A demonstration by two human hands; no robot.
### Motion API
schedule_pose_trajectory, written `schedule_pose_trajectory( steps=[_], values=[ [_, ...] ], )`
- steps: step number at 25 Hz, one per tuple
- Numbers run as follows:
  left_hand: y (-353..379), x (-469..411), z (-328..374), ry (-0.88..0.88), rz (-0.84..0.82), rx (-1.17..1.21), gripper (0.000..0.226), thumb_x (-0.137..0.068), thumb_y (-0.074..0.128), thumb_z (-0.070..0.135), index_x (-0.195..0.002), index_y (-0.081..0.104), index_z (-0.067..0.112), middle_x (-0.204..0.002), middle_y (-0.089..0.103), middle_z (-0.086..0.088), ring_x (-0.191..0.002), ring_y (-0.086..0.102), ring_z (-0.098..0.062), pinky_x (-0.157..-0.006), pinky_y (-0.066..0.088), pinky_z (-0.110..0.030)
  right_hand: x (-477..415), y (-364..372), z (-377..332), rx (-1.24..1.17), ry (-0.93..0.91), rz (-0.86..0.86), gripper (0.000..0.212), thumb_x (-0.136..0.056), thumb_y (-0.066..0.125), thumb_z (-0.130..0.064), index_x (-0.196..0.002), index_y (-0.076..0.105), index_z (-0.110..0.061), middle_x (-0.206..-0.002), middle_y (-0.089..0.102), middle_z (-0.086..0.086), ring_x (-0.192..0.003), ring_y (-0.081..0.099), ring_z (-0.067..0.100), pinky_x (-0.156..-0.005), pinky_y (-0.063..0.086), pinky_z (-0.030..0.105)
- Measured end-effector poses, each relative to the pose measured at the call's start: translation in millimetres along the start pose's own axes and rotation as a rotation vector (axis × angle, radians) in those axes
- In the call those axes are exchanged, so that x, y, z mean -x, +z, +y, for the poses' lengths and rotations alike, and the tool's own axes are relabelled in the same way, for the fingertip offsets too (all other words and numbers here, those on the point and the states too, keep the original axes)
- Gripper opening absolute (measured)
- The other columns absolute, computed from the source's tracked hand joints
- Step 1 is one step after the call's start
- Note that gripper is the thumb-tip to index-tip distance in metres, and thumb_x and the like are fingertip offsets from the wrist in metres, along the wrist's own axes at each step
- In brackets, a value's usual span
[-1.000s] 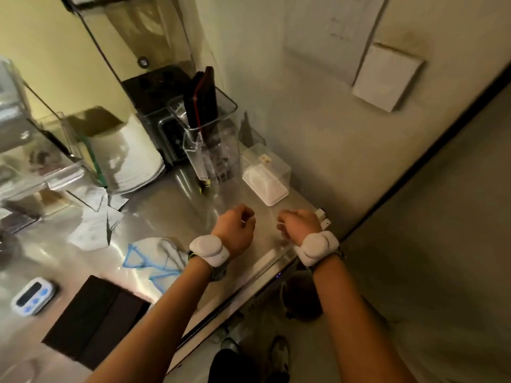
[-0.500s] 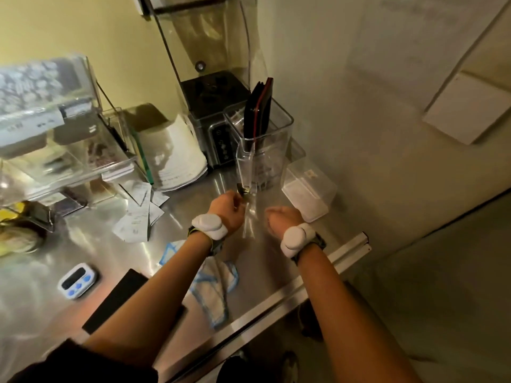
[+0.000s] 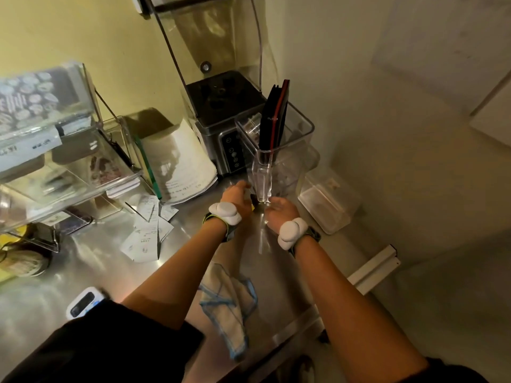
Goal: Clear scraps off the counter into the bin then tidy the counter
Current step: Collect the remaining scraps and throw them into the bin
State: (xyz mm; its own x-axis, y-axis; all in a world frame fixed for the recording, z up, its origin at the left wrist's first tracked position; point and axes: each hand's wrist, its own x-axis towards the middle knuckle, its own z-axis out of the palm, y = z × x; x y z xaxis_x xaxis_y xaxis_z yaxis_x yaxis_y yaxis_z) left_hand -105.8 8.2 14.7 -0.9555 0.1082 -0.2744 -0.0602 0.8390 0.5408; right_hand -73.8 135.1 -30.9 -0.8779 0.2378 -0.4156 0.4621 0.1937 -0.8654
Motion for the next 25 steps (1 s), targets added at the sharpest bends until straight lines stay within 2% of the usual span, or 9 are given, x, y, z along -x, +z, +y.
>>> schedule_pose_trajectory(
  steps=[3,7,10,12,15,18,21,23,25],
  values=[
    [0.7,-9.1,-2.7,0.018,-0.032,0.016,0.038,-0.088,0.055,0.008,-0.125,0.059,0.015,-0.121,0.066,-0.012,-0.112,0.061,-0.032,-0.095,0.050,-0.035,-4.8,2.6,-0.2,0.033,0.042,-0.078,0.043,-0.087,0.056,-0.008,-0.131,0.055,-0.013,-0.111,0.061,0.003,-0.101,0.055,0.018,-0.103,0.049,0.042],
    [3.4,-15.6,-9.6,0.018,-0.062,0.038,0.029,-0.089,0.058,0.012,-0.117,0.064,0.015,-0.112,0.070,-0.010,-0.105,0.065,-0.029,-0.088,0.050,-0.029,-9.4,9.3,3.8,-0.042,0.022,-0.041,0.036,-0.085,0.051,-0.006,-0.118,0.064,-0.012,-0.099,0.063,0.002,-0.092,0.056,0.021,-0.089,0.049,0.039],
    [7.4,-15.8,-12.6,0.019,-0.045,0.043,0.025,-0.090,0.055,0.012,-0.113,0.065,0.013,-0.110,0.071,-0.008,-0.102,0.066,-0.027,-0.082,0.046,-0.024,-8.9,10.5,4.0,-0.031,0.027,-0.021,0.034,-0.085,0.053,-0.009,-0.116,0.066,-0.014,-0.108,0.070,0.006,-0.100,0.063,0.025,-0.097,0.051,0.041],
    [10.7,-11.8,-12.7,0.021,-0.010,0.058,0.019,-0.091,0.055,0.010,-0.107,0.065,0.012,-0.104,0.071,-0.006,-0.097,0.066,-0.025,-0.078,0.042,-0.022,-4.2,8.7,4.9,-0.024,0.032,-0.002,0.029,-0.084,0.056,-0.014,-0.110,0.068,-0.021,-0.115,0.072,0.007,-0.106,0.066,0.028,-0.097,0.053,0.043],
    [14.5,-3.0,-10.7,0.013,0.025,0.090,0.017,-0.091,0.055,0.009,-0.104,0.065,0.014,-0.094,0.065,0.000,-0.085,0.059,-0.017,-0.077,0.039,-0.020,-0.2,7.2,6.5,-0.083,0.049,0.003,0.023,-0.083,0.058,-0.013,-0.097,0.068,-0.028,-0.115,0.071,0.013,-0.106,0.066,0.036,-0.096,0.053,0.050],
    [16.9,7.3,-8.6,0.027,0.023,0.077,0.017,-0.091,0.055,0.010,-0.105,0.065,0.012,-0.100,0.069,-0.004,-0.084,0.057,-0.016,-0.077,0.040,-0.021,1.8,0.7,13.8,-0.113,0.085,-0.012,0.022,-0.083,0.058,-0.012,-0.096,0.073,-0.021,-0.104,0.073,0.014,-0.096,0.070,0.036,-0.091,0.057,0.048],
    [22.0,21.9,-3.9,0.072,-0.014,0.082,0.020,-0.093,0.055,0.012,-0.110,0.066,0.011,-0.104,0.072,-0.007,-0.094,0.066,-0.022,-0.080,0.043,-0.022,13.9,-11.4,19.1,-0.179,0.161,-0.034,0.019,-0.081,0.058,-0.015,-0.071,0.072,-0.023,-0.083,0.073,0.014,-0.080,0.071,0.032,-0.079,0.057,0.044],
    [28.4,33.9,0.9,0.081,-0.021,0.094,0.018,-0.093,0.056,0.014,-0.107,0.067,0.012,-0.101,0.073,-0.007,-0.093,0.066,-0.021,-0.079,0.043,-0.022,19.4,-22.1,23.7,-0.176,0.211,-0.044,0.025,-0.080,0.061,-0.014,-0.059,0.071,-0.024,-0.071,0.072,0.009,-0.082,0.072,0.032,-0.078,0.058,0.042],
    [35.8,44.7,4.9,0.072,-0.014,0.114,0.014,-0.093,0.058,0.016,-0.102,0.068,0.014,-0.096,0.073,-0.006,-0.089,0.068,-0.020,-0.076,0.044,-0.022,29.1,-34.1,27.1,-0.184,0.243,-0.080,0.021,-0.080,0.062,-0.012,-0.063,0.069,-0.023,-0.070,0.071,0.008,-0.081,0.072,0.029,-0.074,0.055,0.038]
  ],
)
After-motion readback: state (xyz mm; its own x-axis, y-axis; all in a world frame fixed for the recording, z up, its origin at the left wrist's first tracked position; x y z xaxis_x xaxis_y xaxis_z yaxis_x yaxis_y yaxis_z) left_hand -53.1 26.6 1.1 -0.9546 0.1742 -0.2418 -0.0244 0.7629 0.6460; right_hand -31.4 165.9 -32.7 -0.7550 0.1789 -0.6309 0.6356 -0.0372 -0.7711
